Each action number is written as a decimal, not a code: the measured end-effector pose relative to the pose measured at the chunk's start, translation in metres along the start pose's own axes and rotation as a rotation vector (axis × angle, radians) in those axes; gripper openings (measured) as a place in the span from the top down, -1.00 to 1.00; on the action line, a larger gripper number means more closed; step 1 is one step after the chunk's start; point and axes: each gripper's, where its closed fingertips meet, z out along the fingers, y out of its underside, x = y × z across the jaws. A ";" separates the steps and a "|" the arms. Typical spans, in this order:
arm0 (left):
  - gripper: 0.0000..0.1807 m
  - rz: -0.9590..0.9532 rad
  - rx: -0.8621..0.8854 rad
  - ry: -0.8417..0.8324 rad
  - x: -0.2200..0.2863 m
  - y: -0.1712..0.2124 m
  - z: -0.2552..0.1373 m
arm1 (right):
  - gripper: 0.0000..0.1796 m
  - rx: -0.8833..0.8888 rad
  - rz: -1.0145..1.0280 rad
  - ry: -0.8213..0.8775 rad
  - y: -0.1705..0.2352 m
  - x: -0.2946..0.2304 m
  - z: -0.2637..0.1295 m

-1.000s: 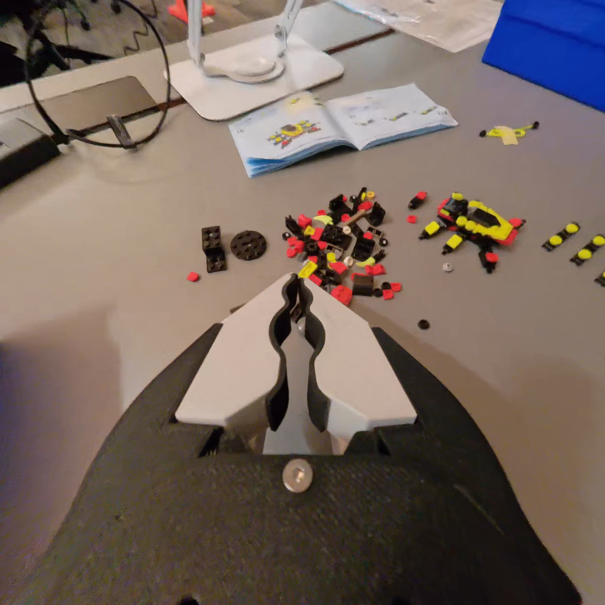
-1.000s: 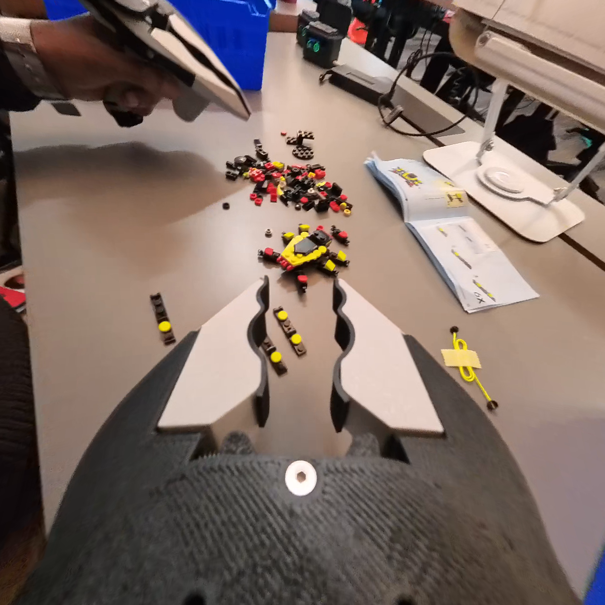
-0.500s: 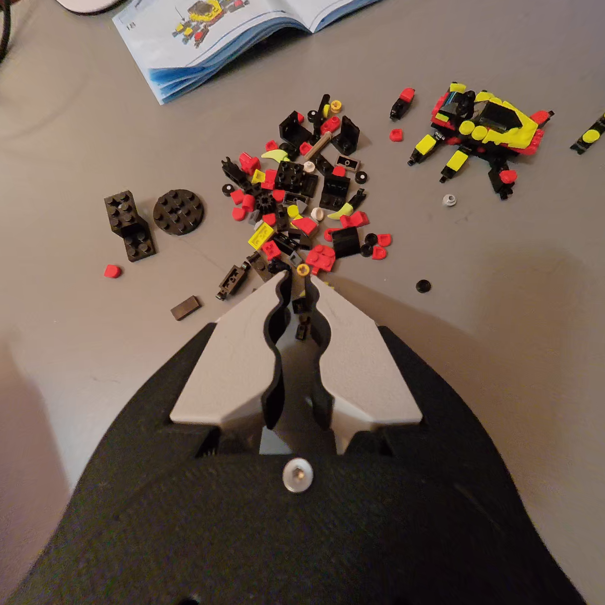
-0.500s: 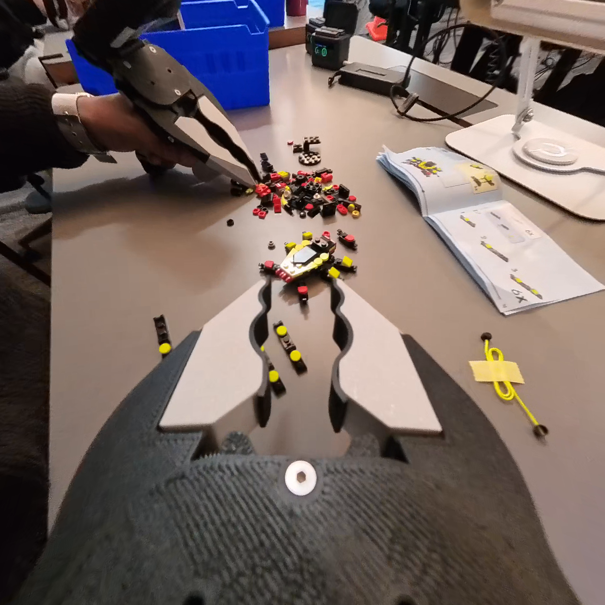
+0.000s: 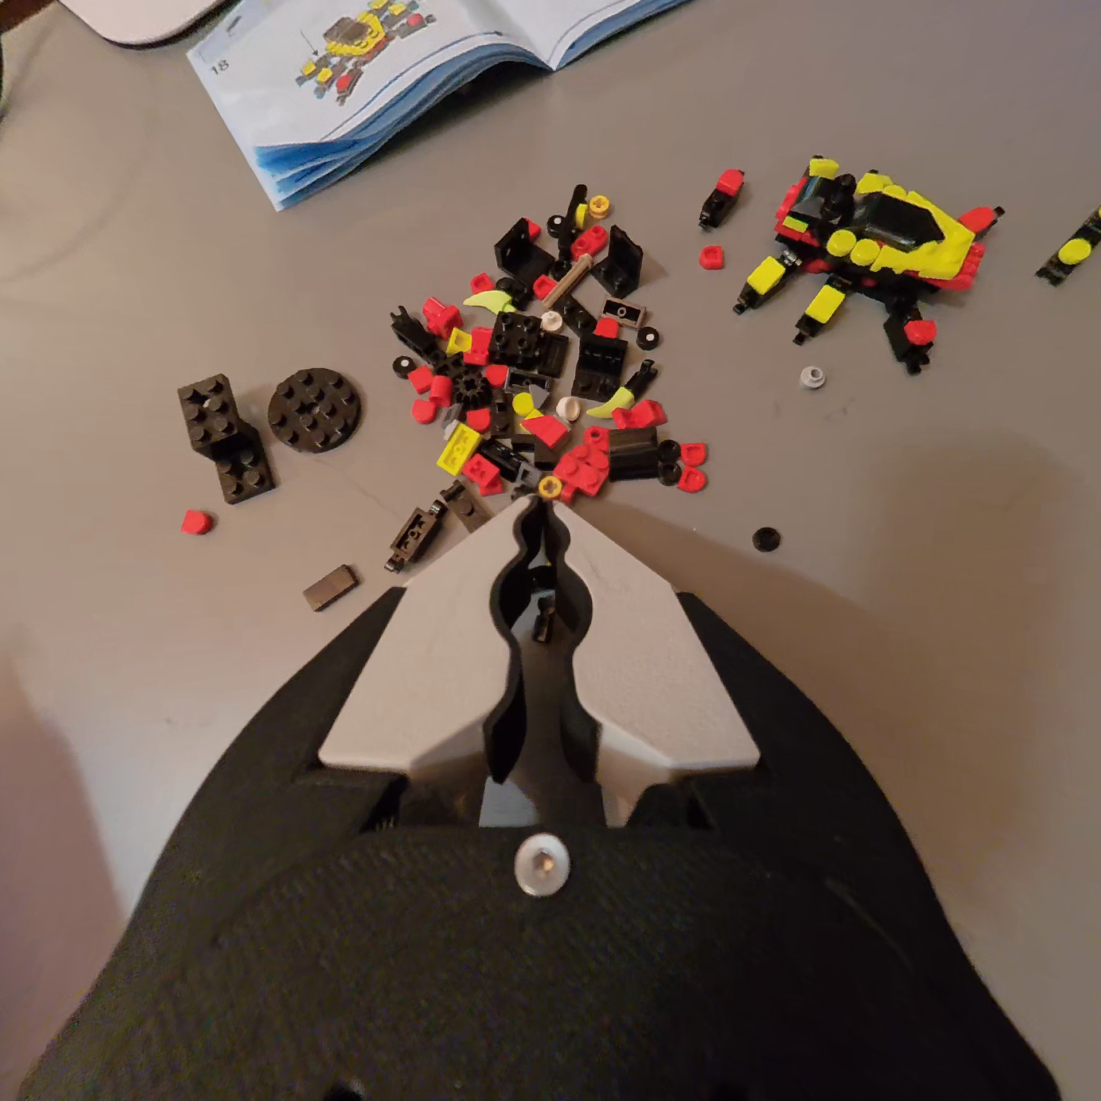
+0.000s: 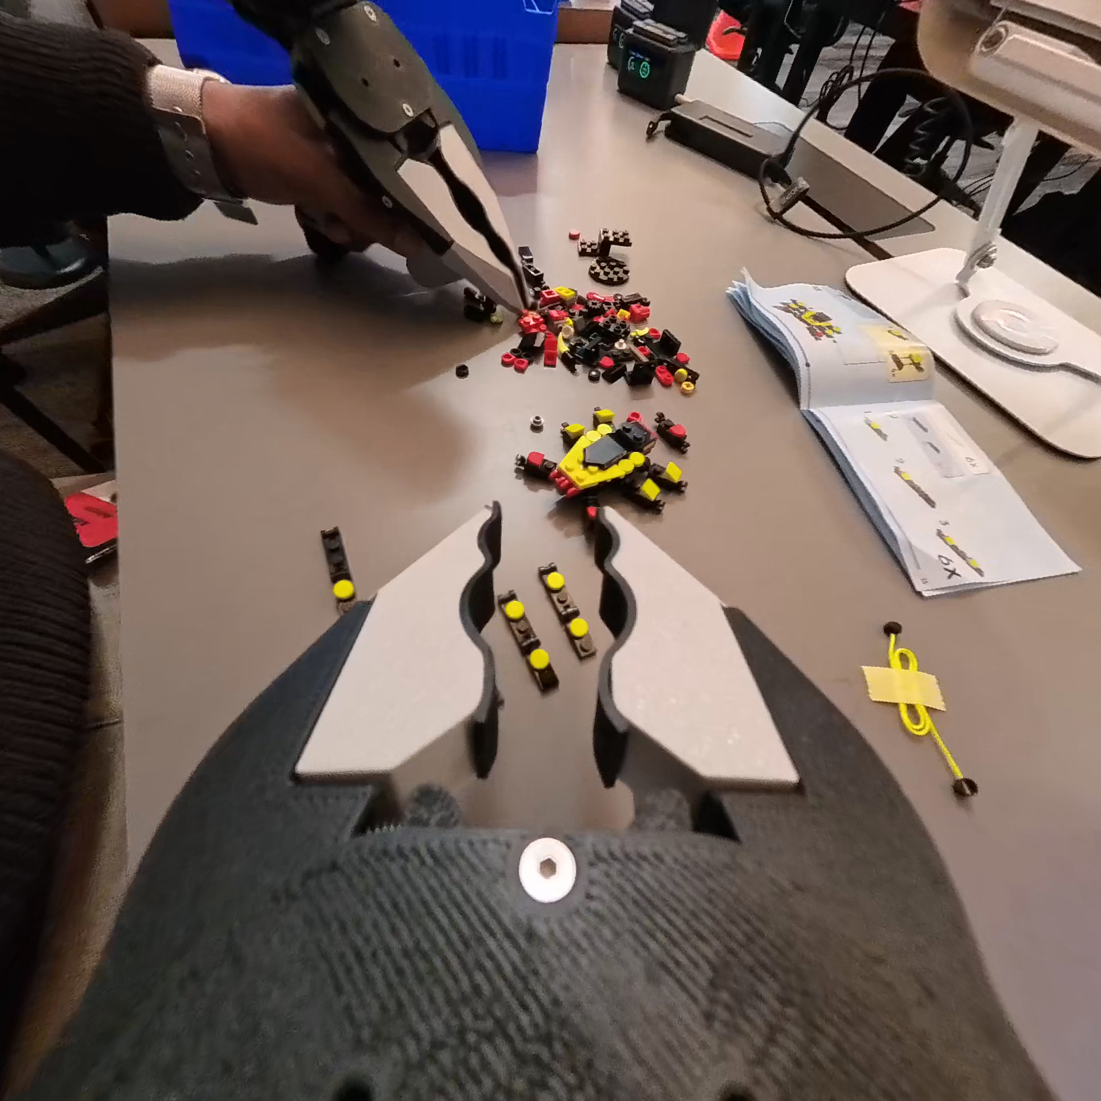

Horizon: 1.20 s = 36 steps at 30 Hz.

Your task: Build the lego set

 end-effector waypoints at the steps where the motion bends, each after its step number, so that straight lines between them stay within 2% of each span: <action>1: 1.00 0.006 -0.003 -0.010 -0.002 0.000 -0.001 | 0.67 0.003 -0.005 0.000 -0.001 -0.001 -0.001; 5: 1.00 -0.057 0.070 0.001 -0.007 -0.010 -0.012 | 0.67 0.004 -0.031 0.016 -0.003 -0.002 -0.006; 9: 1.00 -0.224 0.163 0.072 -0.013 -0.021 -0.023 | 0.68 0.001 -0.051 0.025 -0.003 -0.003 -0.007; 12: 1.00 -0.297 0.184 0.062 -0.026 -0.018 -0.024 | 0.67 -0.005 -0.054 0.018 -0.002 -0.004 -0.006; 20: 1.00 -0.201 0.147 -0.010 -0.027 -0.014 -0.014 | 0.68 -0.018 -0.063 0.011 0.000 -0.008 -0.003; 26: 0.97 -0.108 0.112 -0.003 -0.013 -0.032 0.008 | 0.67 -0.021 -0.048 -0.015 0.000 -0.013 0.002; 36: 0.94 -0.162 0.025 0.058 0.000 -0.028 0.024 | 0.67 -0.024 -0.038 -0.018 0.002 -0.012 0.002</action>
